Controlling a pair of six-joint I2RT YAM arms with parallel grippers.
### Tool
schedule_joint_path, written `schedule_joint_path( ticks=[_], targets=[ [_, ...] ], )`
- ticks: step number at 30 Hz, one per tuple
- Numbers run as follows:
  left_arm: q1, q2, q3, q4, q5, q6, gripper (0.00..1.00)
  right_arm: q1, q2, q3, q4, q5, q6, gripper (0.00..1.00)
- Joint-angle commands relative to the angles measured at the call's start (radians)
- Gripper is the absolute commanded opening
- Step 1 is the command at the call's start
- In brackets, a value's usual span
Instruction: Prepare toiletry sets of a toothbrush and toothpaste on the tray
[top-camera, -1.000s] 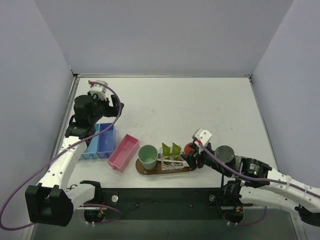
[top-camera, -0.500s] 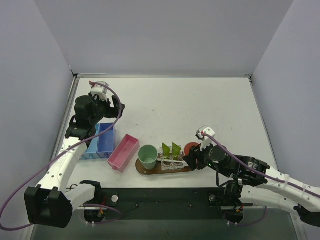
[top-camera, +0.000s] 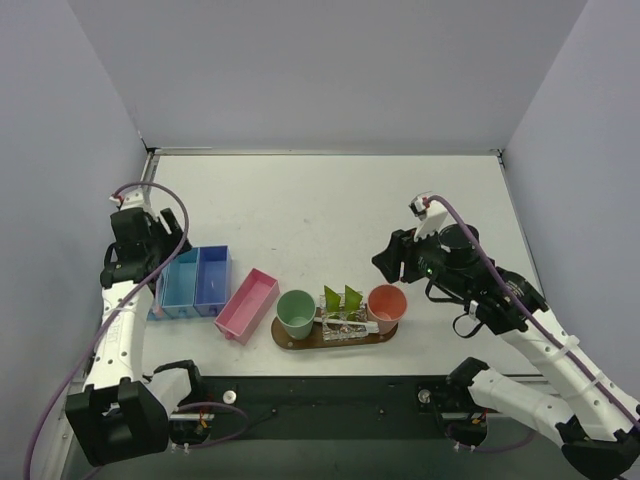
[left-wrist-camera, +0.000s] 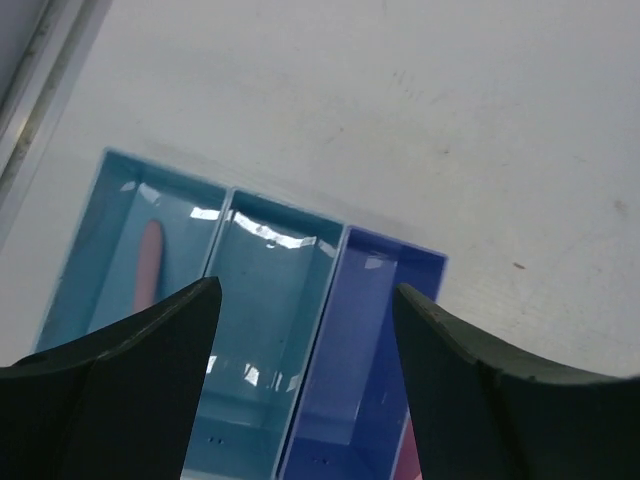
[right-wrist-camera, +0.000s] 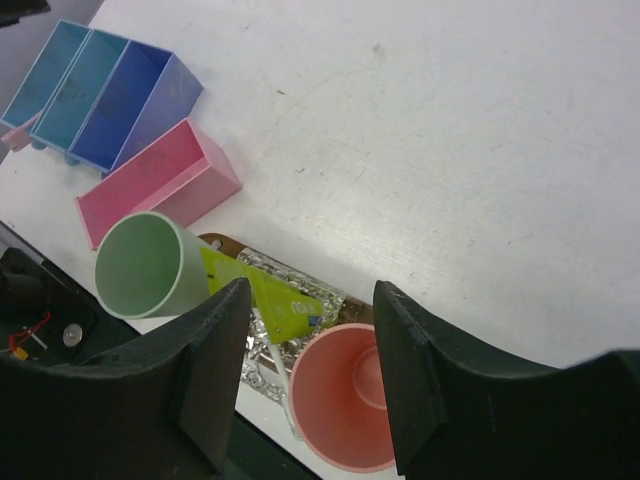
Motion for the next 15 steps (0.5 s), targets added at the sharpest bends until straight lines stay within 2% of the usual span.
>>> schedule_joint_path(
  ticks=[1, 4, 6, 8, 15],
  targets=[
    [0.022, -0.015, 0.041, -0.142, -0.272, 0.026, 0.78, -0.115, 0.036, 0.048, 0.055, -0.176, -0.042, 0.47],
    [0.032, 0.013, 0.044, -0.195, -0.437, 0.048, 0.71, -0.221, 0.050, 0.052, 0.080, -0.229, -0.029, 0.47],
    [0.072, 0.020, 0.036, -0.205, -0.450, 0.009, 0.66, -0.295, 0.062, 0.064, 0.093, -0.260, 0.000, 0.46],
    [0.126, -0.004, 0.021, -0.212, -0.431, -0.031, 0.66, -0.314, 0.084, 0.089, 0.096, -0.265, 0.012, 0.45],
    [0.155, -0.102, -0.028, -0.279, -0.549, -0.249, 0.64, -0.317, 0.119, 0.101, 0.113, -0.274, 0.043, 0.44]
  ],
)
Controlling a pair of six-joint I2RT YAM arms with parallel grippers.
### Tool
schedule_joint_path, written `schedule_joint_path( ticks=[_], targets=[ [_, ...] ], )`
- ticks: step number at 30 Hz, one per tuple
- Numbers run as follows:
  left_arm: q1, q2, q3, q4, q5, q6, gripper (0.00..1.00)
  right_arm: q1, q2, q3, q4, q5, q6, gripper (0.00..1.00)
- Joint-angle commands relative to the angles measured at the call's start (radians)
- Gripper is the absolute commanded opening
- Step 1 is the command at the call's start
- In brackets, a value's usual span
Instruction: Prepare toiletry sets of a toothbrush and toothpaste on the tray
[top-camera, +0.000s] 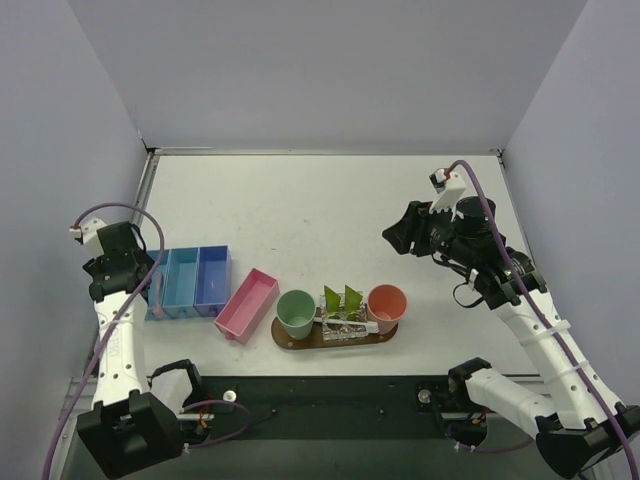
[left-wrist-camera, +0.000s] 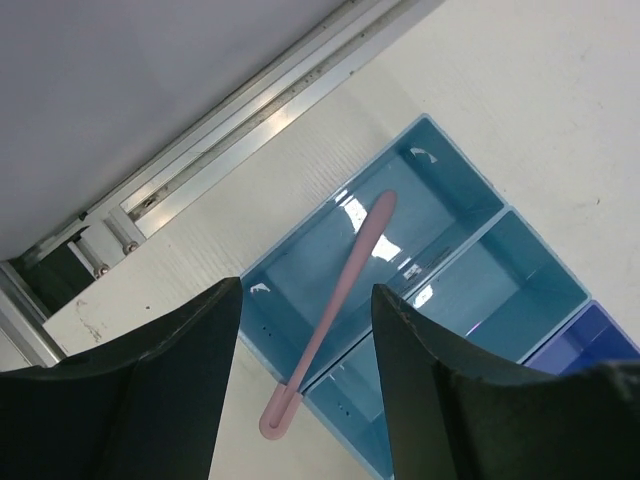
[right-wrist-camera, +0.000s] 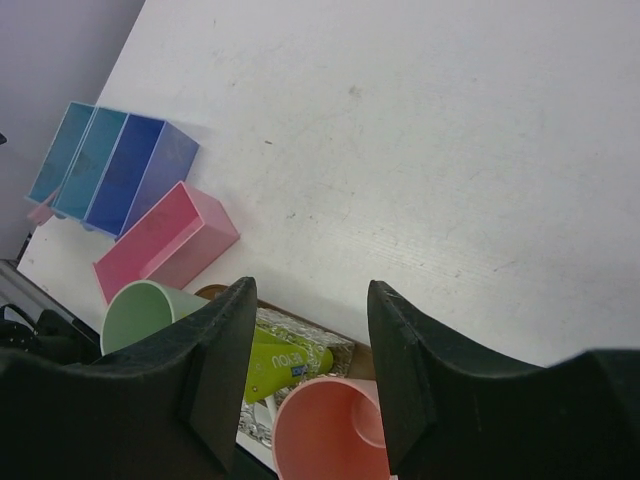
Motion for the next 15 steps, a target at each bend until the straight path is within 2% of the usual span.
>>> schedule_joint_path(
  ticks=[1, 7, 15],
  targets=[
    [0.026, -0.067, -0.032, -0.060, -0.073, -0.161, 0.64, -0.003, 0.012, 0.036, 0.046, -0.035, 0.036, 0.43],
    [0.065, -0.129, -0.146, -0.084, 0.081, -0.286, 0.61, -0.002, -0.005, 0.044, 0.013, 0.013, 0.041, 0.42],
    [0.065, -0.168, -0.192, -0.089, 0.130, -0.322, 0.57, 0.000, -0.053, 0.033, -0.029, 0.062, 0.044, 0.41]
  ],
)
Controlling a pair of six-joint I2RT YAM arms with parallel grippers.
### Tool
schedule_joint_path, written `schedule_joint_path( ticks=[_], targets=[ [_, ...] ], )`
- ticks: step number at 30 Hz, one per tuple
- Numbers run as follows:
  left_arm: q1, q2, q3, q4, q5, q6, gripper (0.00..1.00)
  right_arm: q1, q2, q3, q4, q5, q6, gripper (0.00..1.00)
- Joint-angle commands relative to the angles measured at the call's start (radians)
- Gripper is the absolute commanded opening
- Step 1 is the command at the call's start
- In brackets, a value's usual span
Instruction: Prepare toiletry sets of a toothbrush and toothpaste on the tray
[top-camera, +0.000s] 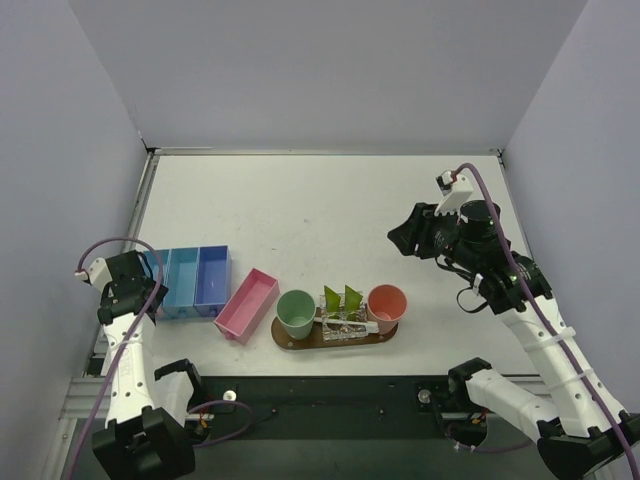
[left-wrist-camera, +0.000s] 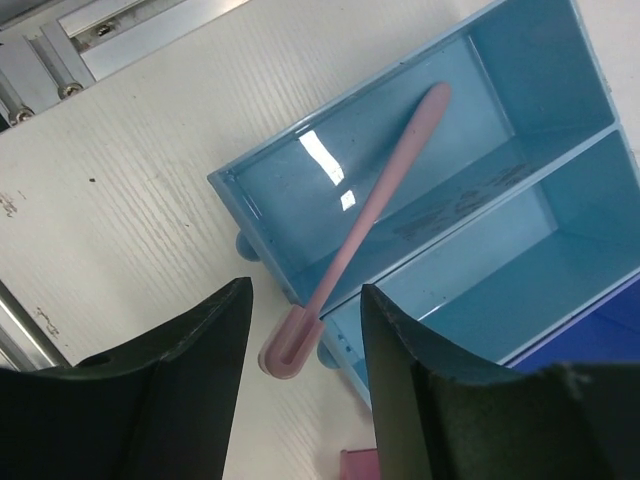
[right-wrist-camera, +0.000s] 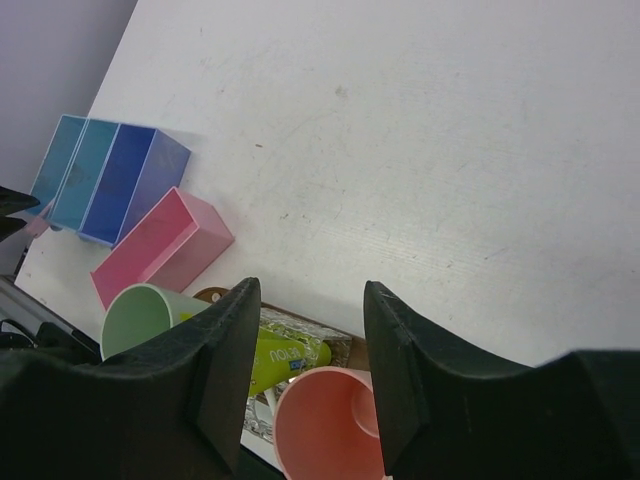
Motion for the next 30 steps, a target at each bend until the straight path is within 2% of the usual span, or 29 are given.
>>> schedule_joint_path(
  ticks=[1, 9, 22, 26, 29, 30],
  targets=[
    [0.007, -0.018, 0.012, -0.003, 0.049, -0.047, 0.57, -0.002, -0.044, 0.025, 0.001, 0.032, 0.016, 0.41],
    [0.004, -0.053, 0.021, -0.056, 0.028, -0.095, 0.55, -0.002, -0.067, -0.005, 0.003, 0.052, 0.007, 0.41],
    [0.004, -0.007, 0.041, -0.124, 0.020, -0.142, 0.53, 0.000, -0.067, -0.029, 0.030, 0.063, -0.010, 0.41],
    [0.006, -0.005, 0.038, -0.133, 0.039, -0.151, 0.50, -0.002, -0.069, -0.038, 0.040, 0.067, -0.013, 0.40],
    [0.006, -0.013, 0.036, -0.130, 0.037, -0.153, 0.46, -0.002, -0.069, -0.049, 0.047, 0.067, -0.010, 0.40],
    [0.006, -0.014, 0.036, -0.132, 0.037, -0.151, 0.42, -0.002, -0.069, -0.051, 0.049, 0.069, -0.012, 0.40]
  ],
)
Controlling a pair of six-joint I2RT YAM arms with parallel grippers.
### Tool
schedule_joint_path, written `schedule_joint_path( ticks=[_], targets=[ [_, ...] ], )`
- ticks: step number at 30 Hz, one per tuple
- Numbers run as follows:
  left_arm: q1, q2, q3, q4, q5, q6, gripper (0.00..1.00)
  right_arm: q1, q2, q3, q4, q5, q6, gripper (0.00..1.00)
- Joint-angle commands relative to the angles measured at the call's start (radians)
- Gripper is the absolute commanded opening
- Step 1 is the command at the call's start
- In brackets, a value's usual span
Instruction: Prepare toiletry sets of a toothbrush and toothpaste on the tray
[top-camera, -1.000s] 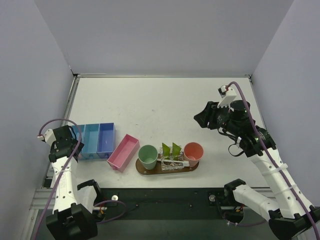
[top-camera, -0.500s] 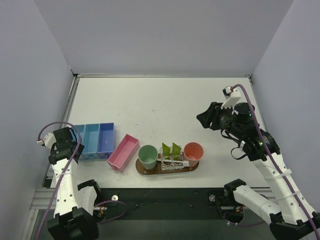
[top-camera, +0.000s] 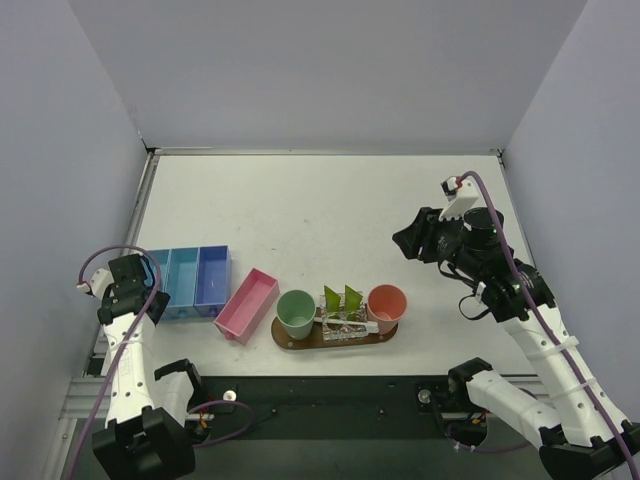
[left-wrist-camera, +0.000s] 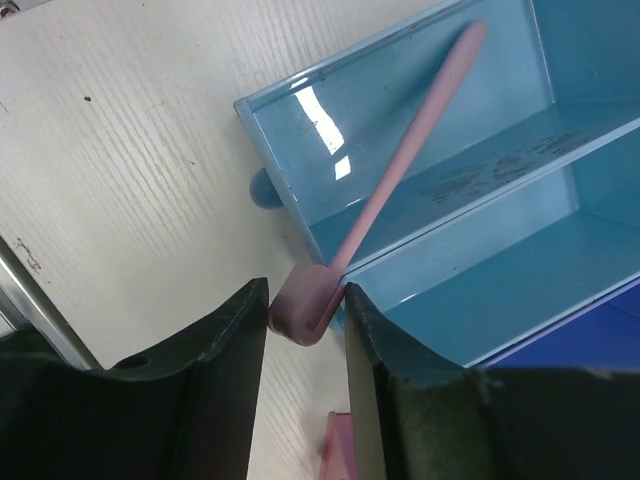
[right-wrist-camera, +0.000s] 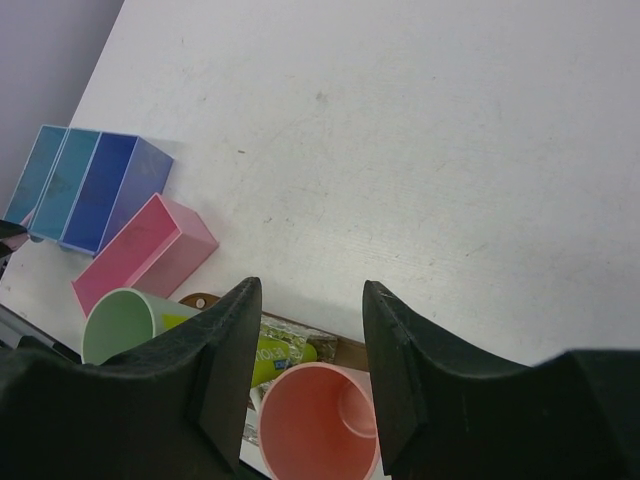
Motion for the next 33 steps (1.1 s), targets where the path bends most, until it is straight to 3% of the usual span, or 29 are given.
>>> schedule_joint_path(
  ticks=[1, 17, 33],
  targets=[
    [0.006, -0.015, 0.038, -0.018, -0.001, -0.015, 0.40, -0.002, -0.009, -0.013, 0.046, 0.017, -0.008, 0.40],
    [0.006, -0.082, 0.093, -0.044, 0.022, 0.055, 0.00, 0.000, -0.015, -0.045, 0.073, 0.026, -0.020, 0.40],
    [0.003, -0.096, 0.189, -0.068, 0.079, 0.190, 0.00, -0.002, -0.041, -0.085, 0.089, 0.055, -0.039, 0.41]
  ],
)
